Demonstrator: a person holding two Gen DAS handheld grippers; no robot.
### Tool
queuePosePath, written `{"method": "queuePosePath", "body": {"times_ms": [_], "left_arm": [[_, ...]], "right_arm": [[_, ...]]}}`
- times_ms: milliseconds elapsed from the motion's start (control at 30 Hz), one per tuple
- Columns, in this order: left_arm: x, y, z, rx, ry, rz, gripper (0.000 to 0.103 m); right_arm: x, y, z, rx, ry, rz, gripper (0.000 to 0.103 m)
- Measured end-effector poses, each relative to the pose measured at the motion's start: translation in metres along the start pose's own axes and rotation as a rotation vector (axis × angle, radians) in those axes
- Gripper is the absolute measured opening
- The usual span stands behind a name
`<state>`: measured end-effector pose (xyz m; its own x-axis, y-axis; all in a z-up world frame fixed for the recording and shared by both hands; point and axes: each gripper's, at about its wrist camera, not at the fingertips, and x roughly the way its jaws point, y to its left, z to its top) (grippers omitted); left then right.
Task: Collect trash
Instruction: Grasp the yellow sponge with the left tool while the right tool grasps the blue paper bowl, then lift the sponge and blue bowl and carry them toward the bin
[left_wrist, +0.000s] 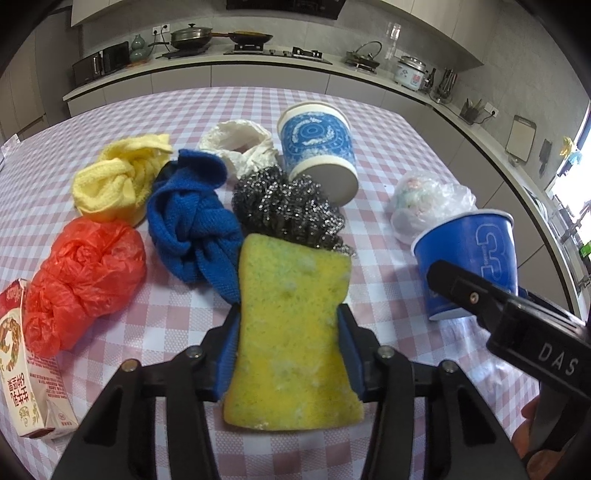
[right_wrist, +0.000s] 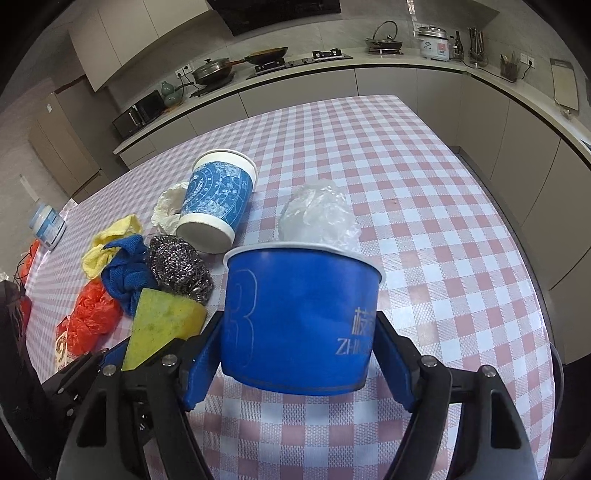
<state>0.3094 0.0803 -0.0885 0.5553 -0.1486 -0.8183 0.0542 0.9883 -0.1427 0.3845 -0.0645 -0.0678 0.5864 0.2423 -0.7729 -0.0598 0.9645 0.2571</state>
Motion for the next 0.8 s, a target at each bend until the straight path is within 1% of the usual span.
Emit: {"method": "queuePosePath", "body": {"times_ms": [200, 400, 633, 800], "left_arm": [[-0.013, -0.008, -0.001, -0.004, -0.033, -0.011, 0.049], [-0.026, -0.023, -0.004, 0.004, -0.067, -0.018, 0.048], [-0.032, -0.037, -0.011, 0.006, -0.072, -0.057, 0.048], [-0.029, -0.048, -0.019, 0.004, -0.048, -0.046, 0.049]], "right_arm": [[-0.017, -0.006, -0.005, -0.008, -0.017, 0.019, 0.078], [-0.036, -0.025, -0.015, 0.010, -0.031, 0.034, 0.078], [-0.060, -0.054, -0.029, 0.029, -0.034, 0.053, 0.078], [-0.068, -0.073, -0.037, 0.035, -0.019, 0.067, 0.078]]}}
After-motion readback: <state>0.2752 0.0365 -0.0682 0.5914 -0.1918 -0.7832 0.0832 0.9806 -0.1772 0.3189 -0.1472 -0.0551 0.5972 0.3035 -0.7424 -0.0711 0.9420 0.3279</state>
